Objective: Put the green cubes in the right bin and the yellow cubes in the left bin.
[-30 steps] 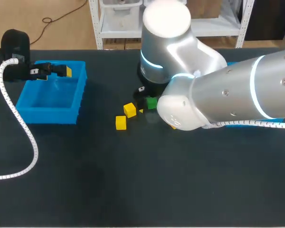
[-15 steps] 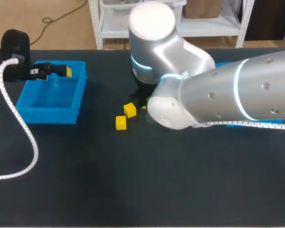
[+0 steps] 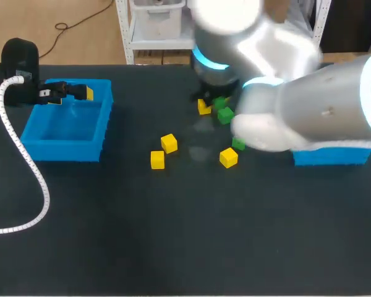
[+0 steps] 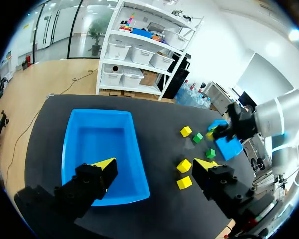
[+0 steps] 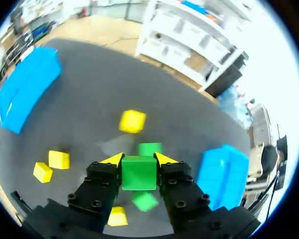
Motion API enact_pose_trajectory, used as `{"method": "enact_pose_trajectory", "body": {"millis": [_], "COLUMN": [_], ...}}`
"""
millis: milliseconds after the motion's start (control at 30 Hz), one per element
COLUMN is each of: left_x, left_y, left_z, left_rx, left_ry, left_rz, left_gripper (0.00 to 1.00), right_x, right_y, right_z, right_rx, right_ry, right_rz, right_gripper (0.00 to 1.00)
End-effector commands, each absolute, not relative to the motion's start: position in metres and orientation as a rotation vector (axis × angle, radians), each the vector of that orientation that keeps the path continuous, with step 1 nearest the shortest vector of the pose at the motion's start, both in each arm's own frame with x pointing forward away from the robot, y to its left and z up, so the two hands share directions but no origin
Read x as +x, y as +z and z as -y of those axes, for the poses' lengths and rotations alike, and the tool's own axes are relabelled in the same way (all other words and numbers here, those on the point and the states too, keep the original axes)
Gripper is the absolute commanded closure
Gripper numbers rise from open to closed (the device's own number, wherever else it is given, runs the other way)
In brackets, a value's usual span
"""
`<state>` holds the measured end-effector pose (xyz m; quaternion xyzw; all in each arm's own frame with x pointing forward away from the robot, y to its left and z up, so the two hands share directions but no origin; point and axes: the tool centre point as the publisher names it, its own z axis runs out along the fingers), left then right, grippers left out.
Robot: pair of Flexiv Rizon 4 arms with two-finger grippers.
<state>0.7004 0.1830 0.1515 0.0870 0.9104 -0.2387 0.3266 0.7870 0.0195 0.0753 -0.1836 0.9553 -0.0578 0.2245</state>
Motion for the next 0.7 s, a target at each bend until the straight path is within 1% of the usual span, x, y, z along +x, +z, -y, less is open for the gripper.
{"method": "enact_pose_trajectory", "body": {"millis": [33,167,333,400,500,533,567,700], "left_x": [0.700,0.700,0.700,0.700,0.700,0.700,0.700,0.700], "left_y": [0.150,0.150,0.150,0.150,0.150,0.150,0.150,0.150], "left_z": [-0.184,-0.184,-0.184,-0.184,-0.184,-0.184,-0.184,-0.184], "left_rx": [0.232,0.232,0.232,0.232,0.232,0.232,0.232,0.232], "left_ry": [-0.635,-0.635,-0.635,-0.635,-0.635,-0.635,-0.635,-0.635], "left_rz": [-2.376,-2.376,-2.376,-2.376,-2.376,-2.376,-2.376,-2.376], "left_gripper": [0.00,0.00,0.00,0.00,0.00,0.00,0.00,0.00], "right_x": [0.770,0.784,0.790,0.786,0.779,0.778,0.777,0.776], "right_y": [0.128,0.132,0.113,0.103,0.091,0.089,0.088,0.091], "right_z": [0.070,0.134,0.201,0.218,0.228,0.228,0.228,0.218], "right_rx": [-0.303,-0.127,0.078,0.124,0.143,0.144,0.147,0.157], "right_ry": [-0.108,-0.193,-0.263,-0.277,-0.287,-0.296,-0.287,-0.266], "right_rz": [-2.370,-2.389,-2.451,-2.485,-2.526,-2.529,-2.530,-2.525], "right_gripper": [1.00,1.00,1.00,1.00,1.00,0.74,0.00,0.00]}}
